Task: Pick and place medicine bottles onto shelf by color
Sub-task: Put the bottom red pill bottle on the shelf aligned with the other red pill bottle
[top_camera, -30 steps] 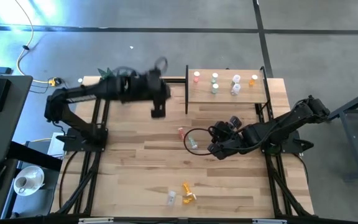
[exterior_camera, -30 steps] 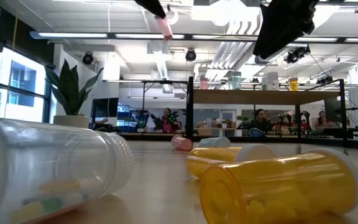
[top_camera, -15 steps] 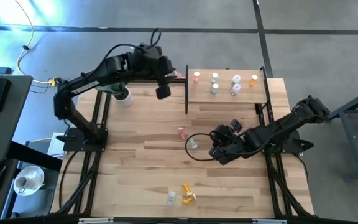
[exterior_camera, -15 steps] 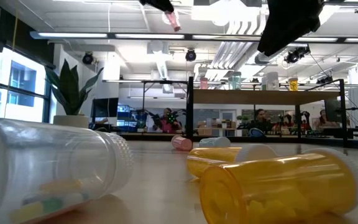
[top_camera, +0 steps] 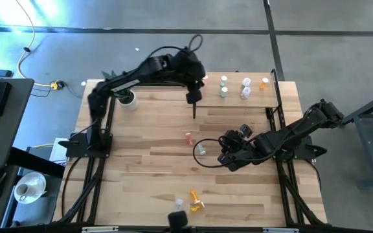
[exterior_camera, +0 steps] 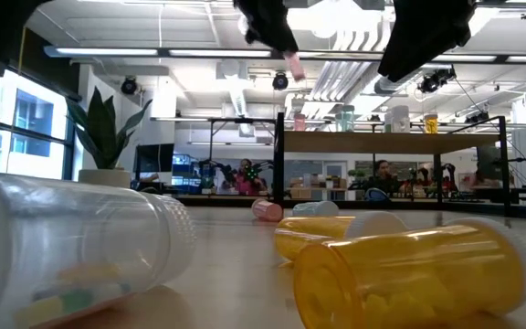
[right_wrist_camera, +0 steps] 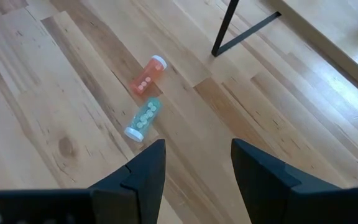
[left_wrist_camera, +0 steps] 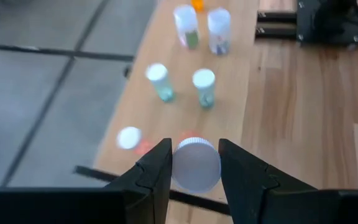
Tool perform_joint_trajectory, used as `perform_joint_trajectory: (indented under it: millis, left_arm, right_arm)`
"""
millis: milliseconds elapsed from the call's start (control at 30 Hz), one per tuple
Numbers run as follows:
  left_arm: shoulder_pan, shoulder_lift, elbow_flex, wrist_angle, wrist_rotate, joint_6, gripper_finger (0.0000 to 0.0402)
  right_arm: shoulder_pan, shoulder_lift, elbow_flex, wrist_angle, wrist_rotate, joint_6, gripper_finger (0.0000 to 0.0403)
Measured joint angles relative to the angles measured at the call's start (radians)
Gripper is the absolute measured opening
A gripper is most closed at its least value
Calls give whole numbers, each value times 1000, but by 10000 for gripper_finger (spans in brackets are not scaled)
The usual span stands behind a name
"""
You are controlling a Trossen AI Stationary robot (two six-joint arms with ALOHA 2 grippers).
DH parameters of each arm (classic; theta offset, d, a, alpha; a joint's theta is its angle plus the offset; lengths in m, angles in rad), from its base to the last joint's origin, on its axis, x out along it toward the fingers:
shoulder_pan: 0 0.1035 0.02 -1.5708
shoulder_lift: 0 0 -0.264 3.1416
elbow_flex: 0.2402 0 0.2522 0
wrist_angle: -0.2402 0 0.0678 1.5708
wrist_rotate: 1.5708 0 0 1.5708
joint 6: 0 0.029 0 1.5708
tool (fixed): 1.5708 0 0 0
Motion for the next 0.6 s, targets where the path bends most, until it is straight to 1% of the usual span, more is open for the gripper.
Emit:
perform_joint_trajectory:
  millis: [233, 433, 600]
  left_arm:
    - [55, 112, 43, -27, 116, 0, 109]
    - [98, 162, 48, -28, 213, 0, 109]
    - [109, 199, 48, -28, 218, 0, 109]
  right_arm:
    - [0, 0, 0, 1, 0, 0, 172]
    - [0, 0, 0, 1, 0, 0, 172]
    - [0, 0, 0, 2, 1, 0, 172]
